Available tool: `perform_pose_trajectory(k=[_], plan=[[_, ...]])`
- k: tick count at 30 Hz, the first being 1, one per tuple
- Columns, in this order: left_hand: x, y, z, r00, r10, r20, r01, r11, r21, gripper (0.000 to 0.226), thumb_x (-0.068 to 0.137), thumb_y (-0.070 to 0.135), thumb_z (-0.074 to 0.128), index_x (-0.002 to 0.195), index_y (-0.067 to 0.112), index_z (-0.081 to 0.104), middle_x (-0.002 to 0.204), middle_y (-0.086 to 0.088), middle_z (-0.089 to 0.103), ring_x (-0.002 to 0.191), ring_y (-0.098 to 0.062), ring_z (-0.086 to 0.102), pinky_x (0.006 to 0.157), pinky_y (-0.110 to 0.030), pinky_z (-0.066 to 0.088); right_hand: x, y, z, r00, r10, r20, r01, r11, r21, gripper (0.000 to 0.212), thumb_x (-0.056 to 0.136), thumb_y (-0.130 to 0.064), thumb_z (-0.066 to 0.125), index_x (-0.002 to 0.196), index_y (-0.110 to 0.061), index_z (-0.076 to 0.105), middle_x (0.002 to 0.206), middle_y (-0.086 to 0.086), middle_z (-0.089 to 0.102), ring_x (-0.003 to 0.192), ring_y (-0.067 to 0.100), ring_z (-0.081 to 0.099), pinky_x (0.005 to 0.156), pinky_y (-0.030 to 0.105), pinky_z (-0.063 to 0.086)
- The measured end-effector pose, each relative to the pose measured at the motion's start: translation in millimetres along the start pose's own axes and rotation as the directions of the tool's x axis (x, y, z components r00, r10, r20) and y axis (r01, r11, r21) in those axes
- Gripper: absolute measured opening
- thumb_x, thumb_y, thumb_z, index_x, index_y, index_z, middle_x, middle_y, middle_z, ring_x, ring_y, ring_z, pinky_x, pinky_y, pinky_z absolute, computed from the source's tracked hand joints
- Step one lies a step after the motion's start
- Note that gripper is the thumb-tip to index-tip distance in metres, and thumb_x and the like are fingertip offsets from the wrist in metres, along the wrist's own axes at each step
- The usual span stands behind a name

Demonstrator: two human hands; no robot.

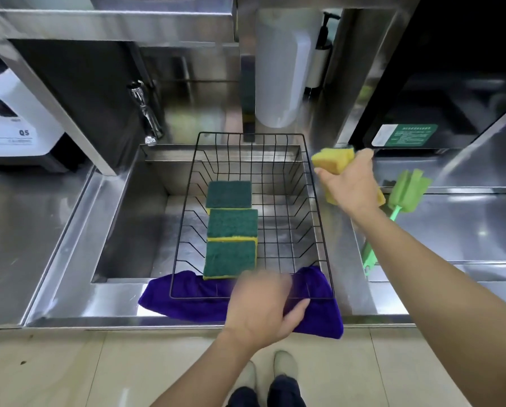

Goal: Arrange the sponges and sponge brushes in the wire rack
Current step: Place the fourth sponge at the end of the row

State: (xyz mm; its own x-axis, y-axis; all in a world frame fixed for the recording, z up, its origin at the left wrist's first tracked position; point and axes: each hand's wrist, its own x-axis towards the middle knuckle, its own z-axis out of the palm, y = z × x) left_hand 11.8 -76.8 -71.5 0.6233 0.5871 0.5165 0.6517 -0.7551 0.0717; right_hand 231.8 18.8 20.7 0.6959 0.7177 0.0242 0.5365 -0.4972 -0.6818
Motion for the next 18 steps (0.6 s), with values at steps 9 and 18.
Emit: perform_pose_trajectory(k=[9,18], plan=[[-13.1,-50.9,-8.7,0.988,-0.123,-0.091,0.136,0.978,0.156,0.049,0.098,0.041,0.037,0.061,0.014,0.052,0.055,-0.001,0.048,0.051,-0.023,0.047,0.052,-0.032,0.034,5.4,-28.1,15.4,0.977,0.024,0.214,-0.040,0.997,0.069,0.052,0.085,-0.039,0.056,0.115,-0.006,0.029,0.127,0.019,0.052,0.117,0.039,0.050,0.100,0.044,0.040],[-15.7,-49.1,-3.8,0.987,-0.137,-0.090,0.151,0.973,0.174,0.047,0.097,0.042,0.038,0.060,0.015,0.052,0.055,0.000,0.048,0.051,-0.020,0.047,0.052,-0.031,0.034,19.7,-65.4,46.9,0.968,-0.147,0.203,0.138,0.989,0.059,0.065,0.072,-0.023,0.070,0.124,-0.006,0.034,0.128,0.018,0.045,0.117,0.035,0.047,0.097,0.046,0.042]])
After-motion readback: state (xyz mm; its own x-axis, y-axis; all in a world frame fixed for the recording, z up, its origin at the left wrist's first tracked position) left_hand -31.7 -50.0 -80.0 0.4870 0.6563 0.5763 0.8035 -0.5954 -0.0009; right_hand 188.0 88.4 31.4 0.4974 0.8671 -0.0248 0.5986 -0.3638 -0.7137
